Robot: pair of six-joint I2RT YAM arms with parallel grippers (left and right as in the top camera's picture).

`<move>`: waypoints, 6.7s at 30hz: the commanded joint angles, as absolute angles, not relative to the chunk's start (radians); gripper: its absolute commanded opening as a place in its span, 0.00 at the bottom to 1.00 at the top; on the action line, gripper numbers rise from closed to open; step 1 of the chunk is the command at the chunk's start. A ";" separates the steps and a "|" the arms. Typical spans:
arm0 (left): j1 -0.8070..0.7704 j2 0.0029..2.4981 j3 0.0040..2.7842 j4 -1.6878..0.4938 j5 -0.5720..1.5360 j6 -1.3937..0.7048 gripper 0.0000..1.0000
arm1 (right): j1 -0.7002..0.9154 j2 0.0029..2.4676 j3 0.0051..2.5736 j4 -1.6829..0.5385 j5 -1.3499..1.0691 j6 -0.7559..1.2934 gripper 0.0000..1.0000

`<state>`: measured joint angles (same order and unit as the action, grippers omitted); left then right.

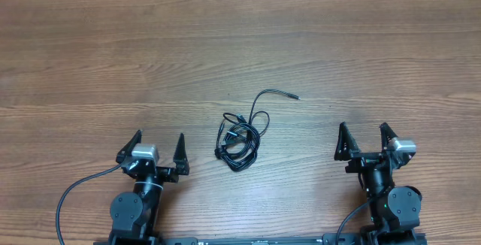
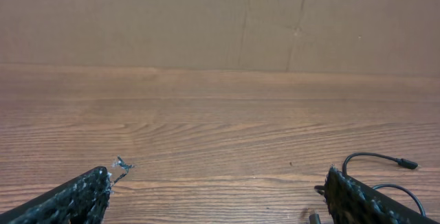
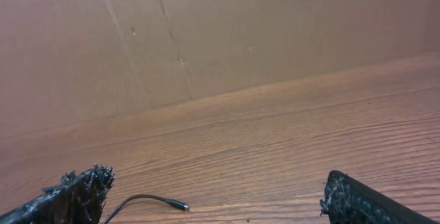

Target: Untangle cables

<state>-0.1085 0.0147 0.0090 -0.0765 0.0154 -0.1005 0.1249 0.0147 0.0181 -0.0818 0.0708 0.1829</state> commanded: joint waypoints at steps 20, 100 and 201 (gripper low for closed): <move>-0.101 0.004 0.005 -0.078 0.019 -0.089 1.00 | 0.123 0.003 0.008 -0.077 0.080 0.178 1.00; -0.101 0.004 0.005 -0.075 0.016 -0.089 0.99 | 0.123 0.003 0.008 -0.077 0.080 0.178 1.00; -0.433 1.374 0.872 -0.590 0.176 0.195 1.00 | 0.123 0.003 0.008 -0.077 0.080 0.178 1.00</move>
